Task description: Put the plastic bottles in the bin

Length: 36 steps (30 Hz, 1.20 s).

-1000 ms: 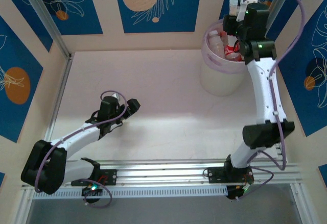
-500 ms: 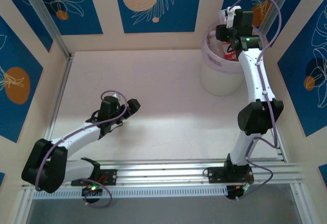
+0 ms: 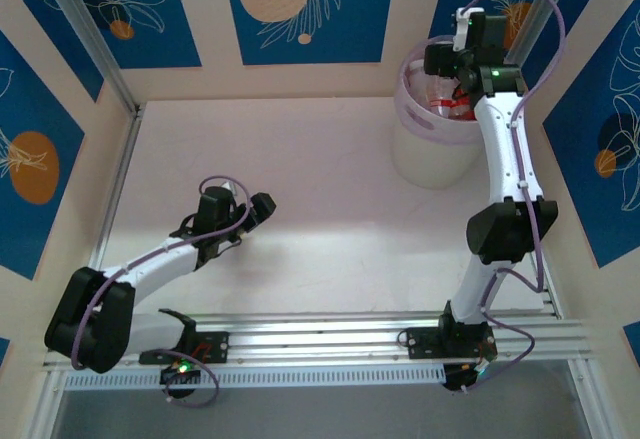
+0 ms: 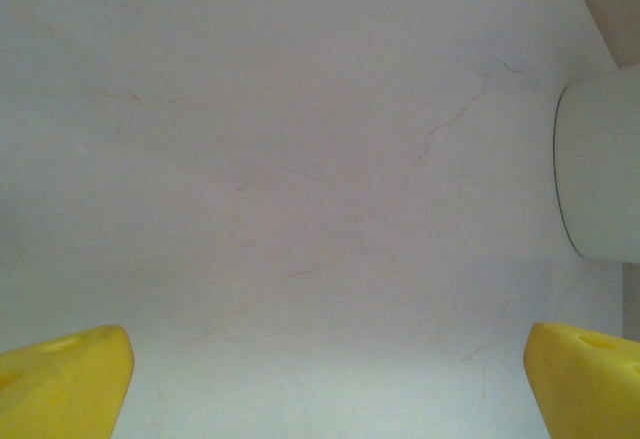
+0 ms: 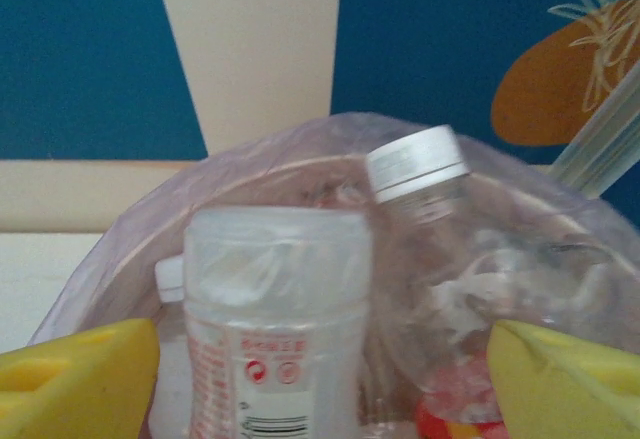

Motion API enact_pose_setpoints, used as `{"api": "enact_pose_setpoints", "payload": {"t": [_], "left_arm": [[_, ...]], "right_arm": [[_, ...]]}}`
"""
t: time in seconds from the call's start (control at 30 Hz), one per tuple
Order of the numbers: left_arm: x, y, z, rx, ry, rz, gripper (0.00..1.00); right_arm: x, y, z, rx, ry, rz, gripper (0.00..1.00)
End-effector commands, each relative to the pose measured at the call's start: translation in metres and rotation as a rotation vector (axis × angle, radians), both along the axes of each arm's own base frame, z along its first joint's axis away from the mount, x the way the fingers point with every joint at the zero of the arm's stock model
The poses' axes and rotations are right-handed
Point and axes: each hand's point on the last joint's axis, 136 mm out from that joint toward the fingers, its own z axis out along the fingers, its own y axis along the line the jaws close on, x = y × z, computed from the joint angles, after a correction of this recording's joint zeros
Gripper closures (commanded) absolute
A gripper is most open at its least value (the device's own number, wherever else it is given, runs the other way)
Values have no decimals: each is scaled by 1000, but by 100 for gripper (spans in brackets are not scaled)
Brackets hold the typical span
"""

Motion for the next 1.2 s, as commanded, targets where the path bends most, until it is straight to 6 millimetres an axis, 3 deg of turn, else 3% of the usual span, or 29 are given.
{"api": "enact_pose_setpoints", "payload": {"t": [0.0,0.17,0.53,0.7,0.9,1.03,1.17], "left_arm": [[9,-2,12,-21,-32,-7,0],[9,-3,12,-25,-33,-7,0],[7,0,11,-14,-33,-2,0],[8,0,9,-13,-32,-2,0],[8,-2,8,-26,-29,-6,0],[7,0,8,-18,-29,-2,0],[7,0,8,-16,-27,-3,0]], "right_arm": [[-16,-21,32,36,-60,-71,14],[-15,-46,29,75,-52,-121,14],[7,-74,-21,141,23,-189,32],[11,-79,-41,116,66,-201,32],[12,-98,-64,72,118,-278,32],[6,-106,-64,71,111,-310,33],[-1,-111,-51,67,79,-328,32]]}}
